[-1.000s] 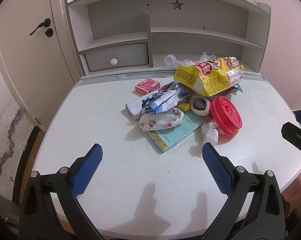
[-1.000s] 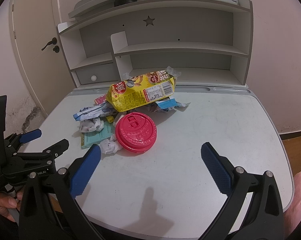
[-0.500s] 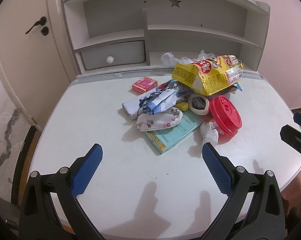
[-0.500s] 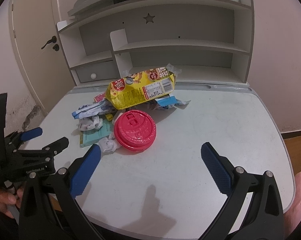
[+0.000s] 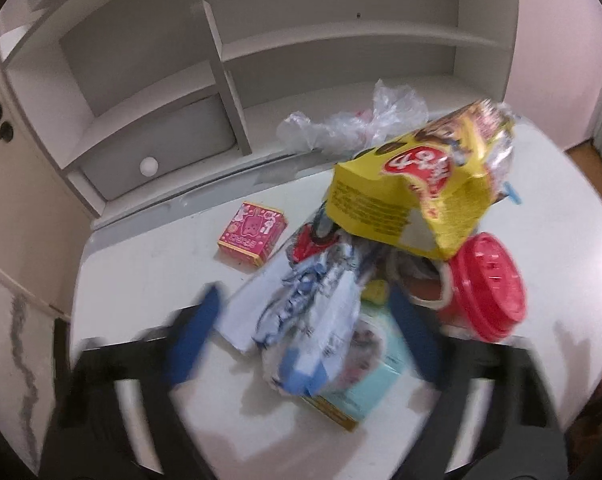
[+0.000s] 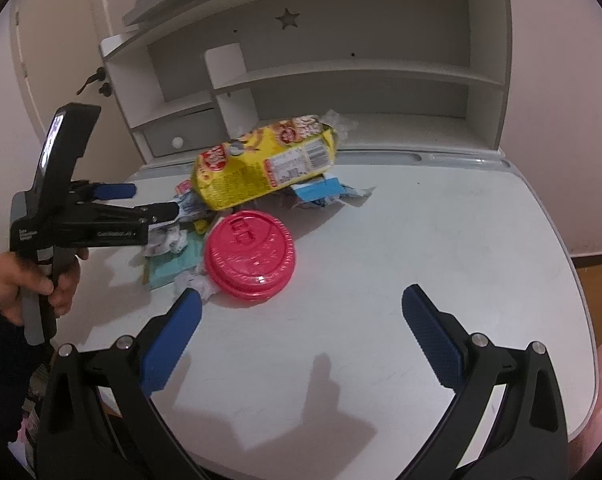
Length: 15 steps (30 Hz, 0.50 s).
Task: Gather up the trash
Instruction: 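Grasp the blue-white wrapper with the left tool while the right tool grasps the yellow snack bag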
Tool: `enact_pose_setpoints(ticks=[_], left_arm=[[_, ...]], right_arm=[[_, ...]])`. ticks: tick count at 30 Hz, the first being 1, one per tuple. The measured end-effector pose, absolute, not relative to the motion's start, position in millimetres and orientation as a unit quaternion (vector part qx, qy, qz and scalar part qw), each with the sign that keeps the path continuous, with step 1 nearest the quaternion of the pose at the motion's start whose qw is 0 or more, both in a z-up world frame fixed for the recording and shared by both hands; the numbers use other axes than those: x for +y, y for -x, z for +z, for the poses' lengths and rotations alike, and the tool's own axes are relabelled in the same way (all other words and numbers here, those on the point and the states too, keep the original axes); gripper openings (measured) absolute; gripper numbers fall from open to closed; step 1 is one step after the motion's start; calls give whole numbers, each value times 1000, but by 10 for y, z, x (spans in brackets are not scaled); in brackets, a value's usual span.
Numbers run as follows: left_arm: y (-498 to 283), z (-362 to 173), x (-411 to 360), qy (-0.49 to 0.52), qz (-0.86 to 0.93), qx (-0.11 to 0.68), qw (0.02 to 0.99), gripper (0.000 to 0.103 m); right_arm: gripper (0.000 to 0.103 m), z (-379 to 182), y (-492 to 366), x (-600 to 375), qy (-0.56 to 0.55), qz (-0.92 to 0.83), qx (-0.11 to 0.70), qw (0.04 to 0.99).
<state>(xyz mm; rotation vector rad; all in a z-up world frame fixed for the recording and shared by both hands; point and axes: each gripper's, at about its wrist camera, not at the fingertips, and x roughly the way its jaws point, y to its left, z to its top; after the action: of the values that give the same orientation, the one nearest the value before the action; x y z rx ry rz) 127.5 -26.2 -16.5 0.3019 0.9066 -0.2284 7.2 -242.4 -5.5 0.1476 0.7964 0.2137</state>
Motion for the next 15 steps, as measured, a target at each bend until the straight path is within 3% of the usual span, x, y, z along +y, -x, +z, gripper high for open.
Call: enact_pose_setpoints(ticks=[2, 5, 10, 15], left_arm=[[-1328, -209, -245, -144, -123, 449, 873, 17], [-1306, -176, -240, -147, -140, 444, 873, 11], [-1137, 18, -155, -137, -161, 419, 883, 10], [-1131, 82, -56, -115, -174, 415, 886, 10]], right_arm=[[97, -44, -195, -2435, -86, 119, 393, 908], [97, 13, -497, -2464, -122, 146, 397, 898], [97, -48, -1130, -2509, -227, 188, 427, 855], [97, -90, -1658, -2529, -243, 185, 434, 848]])
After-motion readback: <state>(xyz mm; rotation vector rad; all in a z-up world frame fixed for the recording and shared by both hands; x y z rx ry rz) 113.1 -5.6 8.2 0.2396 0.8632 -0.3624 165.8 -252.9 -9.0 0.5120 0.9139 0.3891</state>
